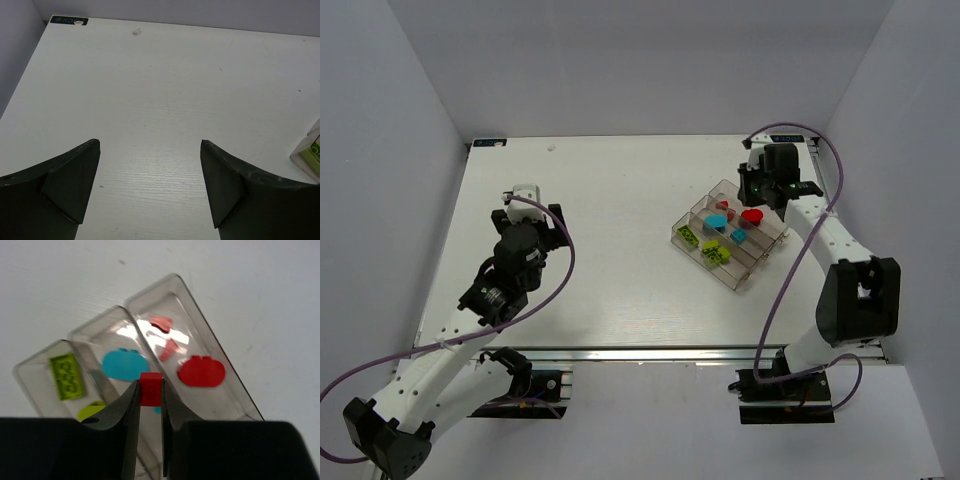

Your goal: Sort the legos into containers by color

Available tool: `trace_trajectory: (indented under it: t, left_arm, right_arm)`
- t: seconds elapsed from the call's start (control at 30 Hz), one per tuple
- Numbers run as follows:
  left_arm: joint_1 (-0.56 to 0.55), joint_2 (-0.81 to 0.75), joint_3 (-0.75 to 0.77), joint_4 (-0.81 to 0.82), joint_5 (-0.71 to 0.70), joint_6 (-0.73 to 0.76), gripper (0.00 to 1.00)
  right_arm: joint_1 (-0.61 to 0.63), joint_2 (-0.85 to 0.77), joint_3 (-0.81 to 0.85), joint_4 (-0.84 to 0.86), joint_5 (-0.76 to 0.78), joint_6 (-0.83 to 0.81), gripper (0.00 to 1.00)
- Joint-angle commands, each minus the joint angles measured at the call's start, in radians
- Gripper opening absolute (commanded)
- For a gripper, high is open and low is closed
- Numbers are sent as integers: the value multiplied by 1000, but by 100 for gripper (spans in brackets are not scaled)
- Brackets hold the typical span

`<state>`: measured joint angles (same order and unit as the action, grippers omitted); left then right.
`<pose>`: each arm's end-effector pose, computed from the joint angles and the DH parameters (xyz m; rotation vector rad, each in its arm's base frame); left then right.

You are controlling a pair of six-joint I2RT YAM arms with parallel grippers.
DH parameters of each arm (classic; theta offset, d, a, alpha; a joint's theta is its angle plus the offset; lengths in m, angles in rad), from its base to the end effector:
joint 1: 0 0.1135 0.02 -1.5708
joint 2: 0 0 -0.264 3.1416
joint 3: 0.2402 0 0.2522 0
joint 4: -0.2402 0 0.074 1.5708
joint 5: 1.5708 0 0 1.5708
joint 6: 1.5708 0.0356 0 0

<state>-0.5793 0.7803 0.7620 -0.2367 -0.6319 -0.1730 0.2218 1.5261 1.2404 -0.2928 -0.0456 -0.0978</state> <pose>0.1603 -0.0797 0.3288 -0.0786 1.7742 0.0348 0.3429 0.0790 0.3059 -0.3685 2.1193 0.1211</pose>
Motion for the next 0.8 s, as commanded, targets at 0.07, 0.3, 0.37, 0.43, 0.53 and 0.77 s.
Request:
trace_trajectory:
  t: [0.07,0.3,0.37,0.43,0.53,0.77]
  left_arm:
    - [-2,4,10,-7,29,4,91]
    - [-2,10,11,-7,41,6,90]
    - [-2,13,13,-9,52,9,91]
    - [-2,14,11,-7,70,13,91]
    - [-2,16,11,-9,77,13,91]
    - [-2,16,13,-9,81,13,91]
  right_arm:
    - [-101,72,2,-26,10,-13,0]
    - [-156,179,51,-75,-46,-26,0]
    - [-165,198,54,-75,-51,-29,1]
    - [-174,224,56,-71,-51,-28,12]
    - [-194,250,67,-72,-56,-23,19]
    - [-210,259,94,-88,-82,-20,38]
